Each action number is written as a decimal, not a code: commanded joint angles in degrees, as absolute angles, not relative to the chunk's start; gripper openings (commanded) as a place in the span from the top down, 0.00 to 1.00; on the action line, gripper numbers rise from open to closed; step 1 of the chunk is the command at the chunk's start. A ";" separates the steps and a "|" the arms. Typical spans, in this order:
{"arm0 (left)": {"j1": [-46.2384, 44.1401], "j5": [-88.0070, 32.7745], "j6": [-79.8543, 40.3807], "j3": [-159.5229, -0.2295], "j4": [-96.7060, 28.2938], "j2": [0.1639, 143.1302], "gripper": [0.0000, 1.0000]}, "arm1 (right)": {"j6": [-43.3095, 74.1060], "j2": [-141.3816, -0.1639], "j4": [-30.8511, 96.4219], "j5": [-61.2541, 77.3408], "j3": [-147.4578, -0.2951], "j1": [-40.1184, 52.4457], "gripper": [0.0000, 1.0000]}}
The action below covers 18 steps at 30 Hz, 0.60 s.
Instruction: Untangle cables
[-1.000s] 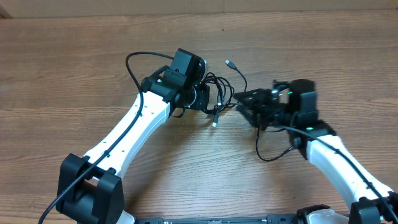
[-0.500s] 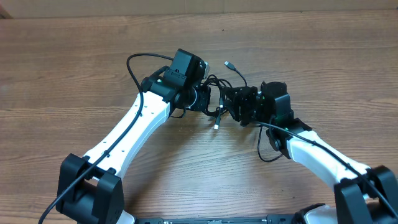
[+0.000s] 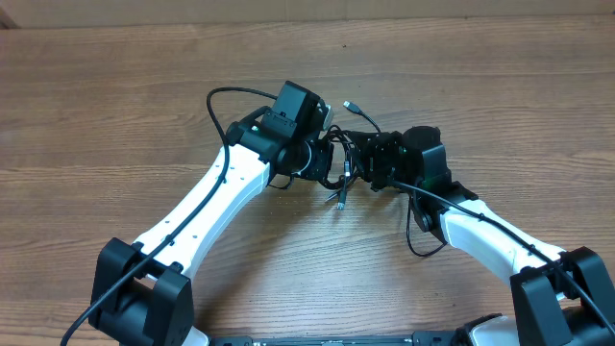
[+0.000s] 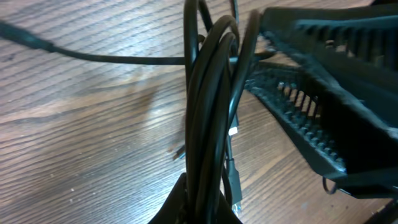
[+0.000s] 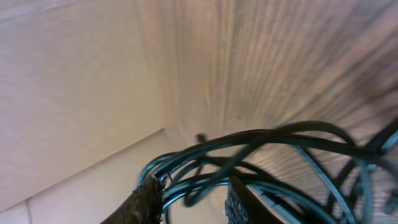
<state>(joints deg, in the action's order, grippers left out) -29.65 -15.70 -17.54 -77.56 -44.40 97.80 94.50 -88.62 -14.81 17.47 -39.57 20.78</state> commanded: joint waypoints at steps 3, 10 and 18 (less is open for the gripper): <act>-30.13 -17.85 -16.01 -78.00 -44.31 98.24 0.96 | 94.74 -88.86 -11.20 15.49 -40.36 20.93 0.71; -30.13 -19.57 -15.57 -78.00 -44.31 98.24 0.96 | 94.74 -88.86 -10.28 15.38 -40.36 20.93 0.96; -29.89 -16.80 -15.20 -78.00 -44.14 98.24 0.96 | 91.55 -88.84 -9.96 18.61 -40.36 20.05 0.96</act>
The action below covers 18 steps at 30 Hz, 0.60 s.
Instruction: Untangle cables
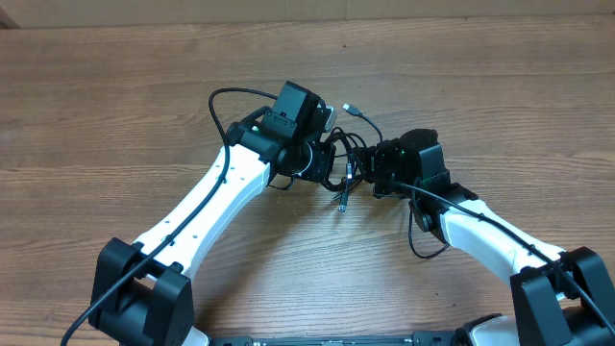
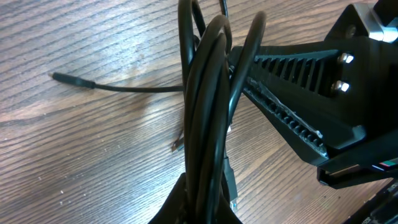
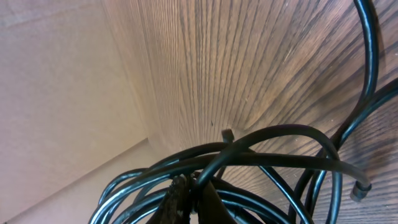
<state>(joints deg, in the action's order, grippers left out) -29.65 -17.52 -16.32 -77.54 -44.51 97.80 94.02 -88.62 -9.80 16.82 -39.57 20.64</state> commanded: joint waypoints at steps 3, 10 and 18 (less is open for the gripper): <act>-29.67 -10.66 -15.62 -78.00 -44.14 98.24 0.96 | 86.72 -88.84 -10.17 22.63 -40.36 18.06 0.96; -27.97 1.91 -20.88 -78.00 -43.70 98.24 0.95 | 75.16 -88.73 -9.72 33.58 -40.36 11.09 0.96; -25.41 1.91 -22.72 -78.00 -43.27 98.24 0.96 | 74.48 -88.75 -7.66 34.13 -40.36 5.37 0.96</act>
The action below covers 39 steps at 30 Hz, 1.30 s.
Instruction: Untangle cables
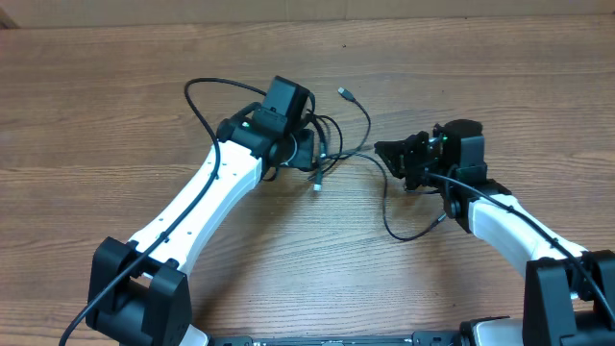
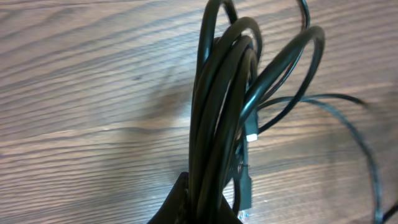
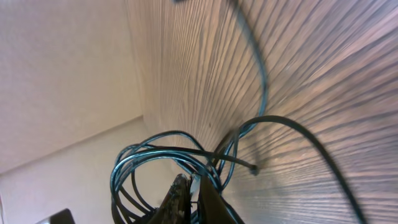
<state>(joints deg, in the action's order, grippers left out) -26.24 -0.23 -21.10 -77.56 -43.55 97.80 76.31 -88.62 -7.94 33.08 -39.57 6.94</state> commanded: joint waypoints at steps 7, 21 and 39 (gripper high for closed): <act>-25.08 1.91 -19.27 -78.00 -43.27 98.24 0.96 | 74.46 -88.75 -5.28 31.64 -40.36 3.88 0.96; -25.15 -0.10 -19.29 -78.00 -43.24 98.24 0.96 | 86.15 -88.79 -9.34 24.45 -40.36 15.92 0.50; -25.28 -7.20 -16.25 -78.00 -44.56 98.24 0.96 | 97.76 -88.97 -12.40 4.36 -40.36 23.14 0.42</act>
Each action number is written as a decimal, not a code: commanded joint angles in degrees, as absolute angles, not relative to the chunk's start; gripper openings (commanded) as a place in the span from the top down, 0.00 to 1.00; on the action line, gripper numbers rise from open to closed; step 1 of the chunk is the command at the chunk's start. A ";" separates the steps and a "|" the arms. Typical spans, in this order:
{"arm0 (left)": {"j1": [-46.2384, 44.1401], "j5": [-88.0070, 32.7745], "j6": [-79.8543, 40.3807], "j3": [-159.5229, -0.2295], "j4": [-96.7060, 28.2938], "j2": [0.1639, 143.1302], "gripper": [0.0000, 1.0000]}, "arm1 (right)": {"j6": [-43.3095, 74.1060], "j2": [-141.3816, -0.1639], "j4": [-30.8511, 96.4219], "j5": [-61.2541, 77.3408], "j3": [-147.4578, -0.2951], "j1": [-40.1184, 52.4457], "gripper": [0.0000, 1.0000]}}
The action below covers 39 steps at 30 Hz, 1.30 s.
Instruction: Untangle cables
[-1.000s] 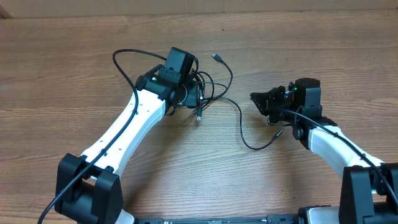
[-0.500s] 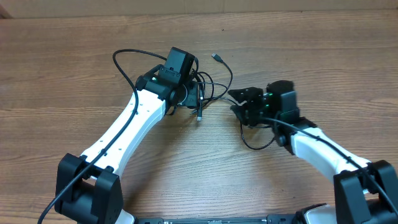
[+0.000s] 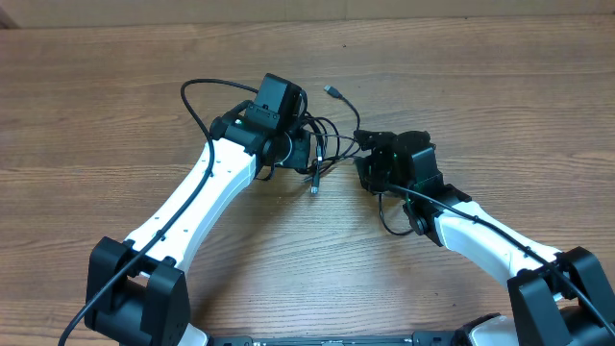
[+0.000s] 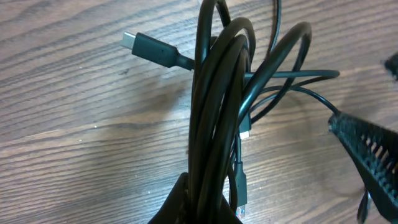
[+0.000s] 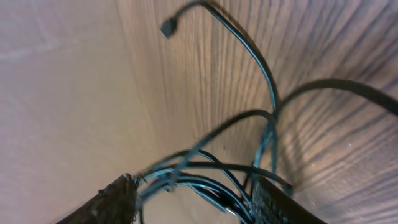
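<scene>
A bundle of black cables hangs looped over the wood table, and my left gripper is shut on its lower end. In the overhead view the left gripper holds the bundle near the table's middle. One plug sticks out behind it and another plug dangles below. The right gripper is just to the right of the bundle. Seen from its wrist, the right gripper is open, with blurred cable strands crossing between its fingers.
A flat plug on a strand lies over the wood on the left. One right finger reaches in from the right. A thin black lead loops beside the right arm. A pale wall borders the table's far edge.
The right gripper was shut on a strand and drawn off to the right. Now it is open, back against the bundle. The left gripper still holds the bundle in about the same spot.
First the right gripper was open at the bundle held by the left. Then it was shut on a strand there. After that the arms stood apart with a strand stretched between them. Now the right gripper is open at the bundle again.
</scene>
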<state>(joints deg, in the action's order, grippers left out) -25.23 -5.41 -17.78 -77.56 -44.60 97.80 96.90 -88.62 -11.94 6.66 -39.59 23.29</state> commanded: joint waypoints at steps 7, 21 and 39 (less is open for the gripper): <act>-26.55 -9.65 -16.23 -78.00 -44.49 98.24 0.96 | 97.76 -90.50 -12.16 5.17 -40.36 23.24 0.41; -28.45 -6.92 -12.49 -78.00 -45.15 98.24 0.96 | 97.08 -91.15 -7.46 5.19 -40.36 22.28 0.96; -23.53 -6.13 -30.35 -78.00 -44.49 98.24 0.96 | 95.83 -91.15 14.70 12.58 -40.36 20.16 0.83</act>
<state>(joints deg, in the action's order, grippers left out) -23.92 -2.46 -30.72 -77.54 -45.01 97.80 97.10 -90.78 14.68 11.14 -39.75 20.38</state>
